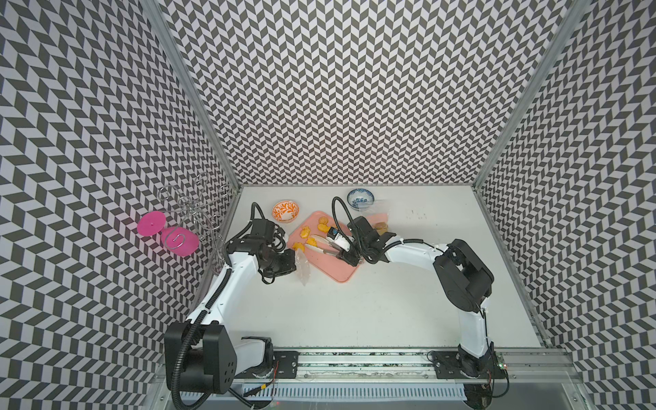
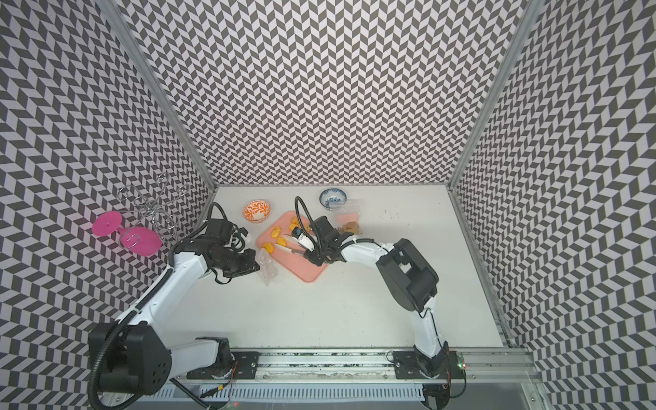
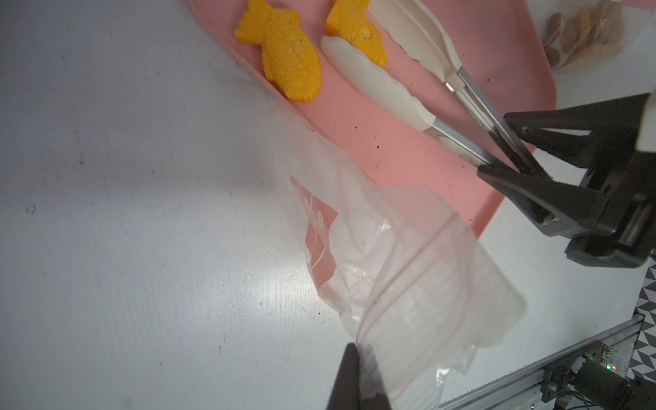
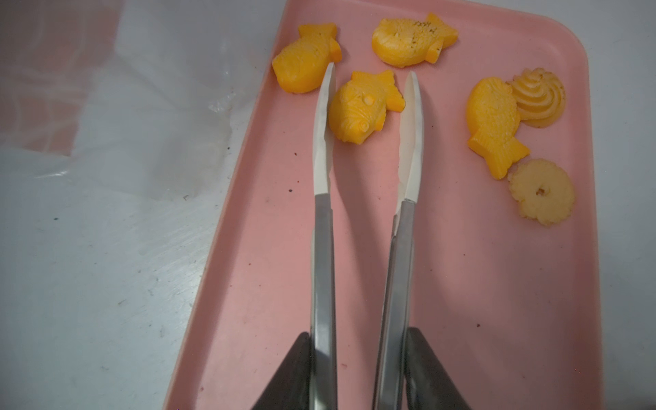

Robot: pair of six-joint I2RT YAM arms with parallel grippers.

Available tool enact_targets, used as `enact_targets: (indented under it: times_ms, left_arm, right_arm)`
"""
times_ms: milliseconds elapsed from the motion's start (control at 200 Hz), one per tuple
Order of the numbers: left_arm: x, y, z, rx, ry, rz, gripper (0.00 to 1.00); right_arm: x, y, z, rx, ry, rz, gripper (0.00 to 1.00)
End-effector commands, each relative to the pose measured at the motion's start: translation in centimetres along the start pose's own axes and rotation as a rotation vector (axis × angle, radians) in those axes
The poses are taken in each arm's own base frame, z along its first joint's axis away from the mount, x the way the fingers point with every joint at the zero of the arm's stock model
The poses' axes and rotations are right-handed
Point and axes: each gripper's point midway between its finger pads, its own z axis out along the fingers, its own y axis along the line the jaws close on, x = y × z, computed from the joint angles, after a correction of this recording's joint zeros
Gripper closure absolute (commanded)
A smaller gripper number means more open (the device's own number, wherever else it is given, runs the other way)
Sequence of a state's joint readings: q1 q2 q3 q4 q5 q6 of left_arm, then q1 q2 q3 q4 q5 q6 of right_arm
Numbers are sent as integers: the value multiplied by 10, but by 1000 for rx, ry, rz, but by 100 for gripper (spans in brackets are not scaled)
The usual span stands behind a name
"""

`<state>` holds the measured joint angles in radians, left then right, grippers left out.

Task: Put the cookies into a resealable bag to prevent moisture
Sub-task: Pick up the cookie from the tray.

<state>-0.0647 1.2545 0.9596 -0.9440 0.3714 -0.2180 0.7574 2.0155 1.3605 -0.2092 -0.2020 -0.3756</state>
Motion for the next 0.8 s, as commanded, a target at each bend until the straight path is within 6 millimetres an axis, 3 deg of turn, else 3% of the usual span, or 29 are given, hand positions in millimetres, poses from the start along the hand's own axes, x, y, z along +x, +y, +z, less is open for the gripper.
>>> enact_targets:
  times_ms: [0,295,556,796]
  left_arm:
    - [2,0,-3,6,-9,12,100]
    - [2,0,-2,10,-11,13,100]
    - [-2,-2,2,22,-15,12,100]
    - [-17,-11,5,63,-21,15,100]
  right_arm:
    - [-11,-11,-9,58,-15,13,63]
    - [-15,-17,-25,78,-22,19,72]
    - [-20,-23,-56,73,-87,62,74]
    - [-13,-1,-89,-55,-187,158,75]
